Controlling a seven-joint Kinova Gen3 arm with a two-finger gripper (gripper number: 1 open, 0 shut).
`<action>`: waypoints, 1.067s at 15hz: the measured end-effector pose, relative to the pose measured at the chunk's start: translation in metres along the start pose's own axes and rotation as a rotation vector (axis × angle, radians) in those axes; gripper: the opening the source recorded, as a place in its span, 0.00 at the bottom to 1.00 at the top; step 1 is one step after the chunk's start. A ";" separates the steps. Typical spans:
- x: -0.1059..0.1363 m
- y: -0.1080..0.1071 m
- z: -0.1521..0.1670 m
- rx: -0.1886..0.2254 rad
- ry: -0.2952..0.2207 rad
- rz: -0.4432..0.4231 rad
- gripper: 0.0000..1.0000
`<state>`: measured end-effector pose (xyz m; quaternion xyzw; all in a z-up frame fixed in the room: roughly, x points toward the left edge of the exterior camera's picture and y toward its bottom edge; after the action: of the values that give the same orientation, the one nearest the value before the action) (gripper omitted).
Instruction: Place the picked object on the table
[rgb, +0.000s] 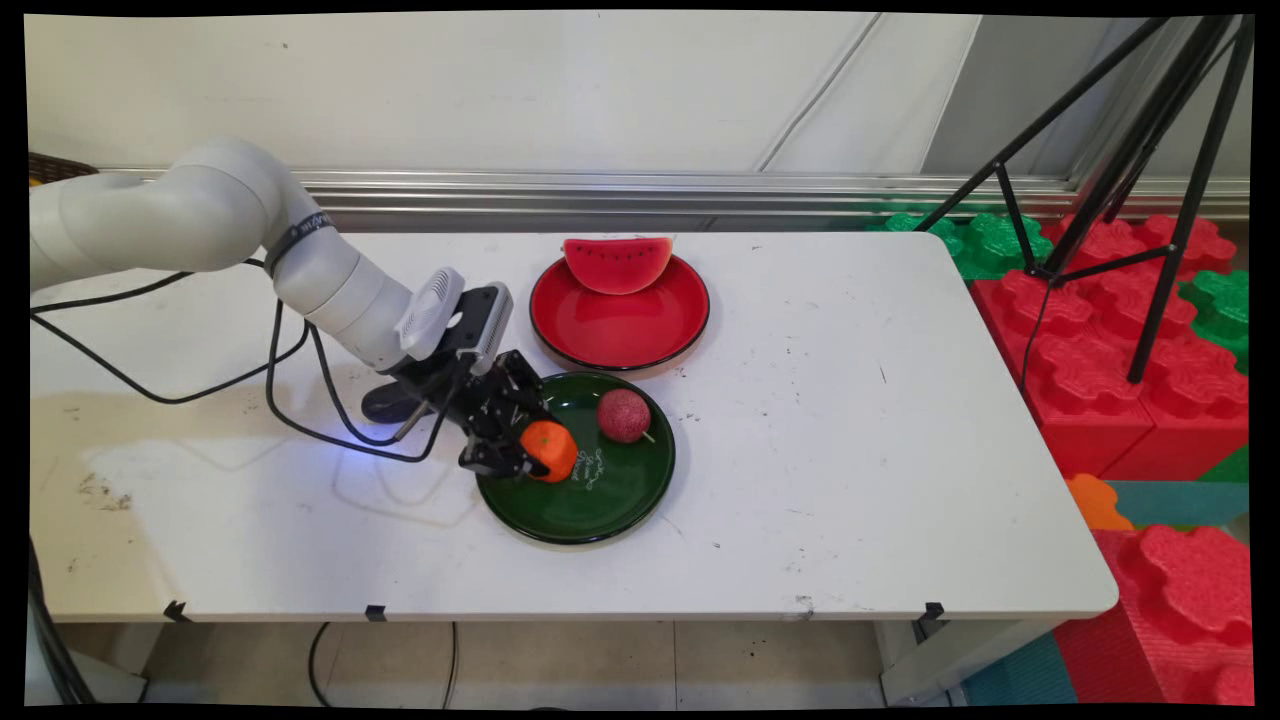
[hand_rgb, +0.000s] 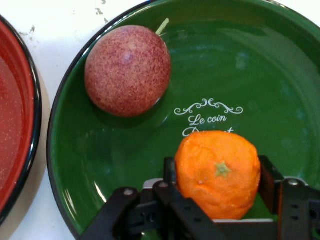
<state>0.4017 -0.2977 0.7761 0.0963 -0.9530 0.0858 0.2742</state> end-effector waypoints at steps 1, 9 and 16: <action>0.000 0.000 -0.001 0.000 0.001 0.001 0.00; -0.002 -0.001 -0.017 0.007 0.014 0.002 0.00; -0.002 -0.002 -0.054 0.015 0.046 -0.027 0.00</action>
<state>0.4316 -0.2880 0.8201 0.1090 -0.9444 0.0917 0.2963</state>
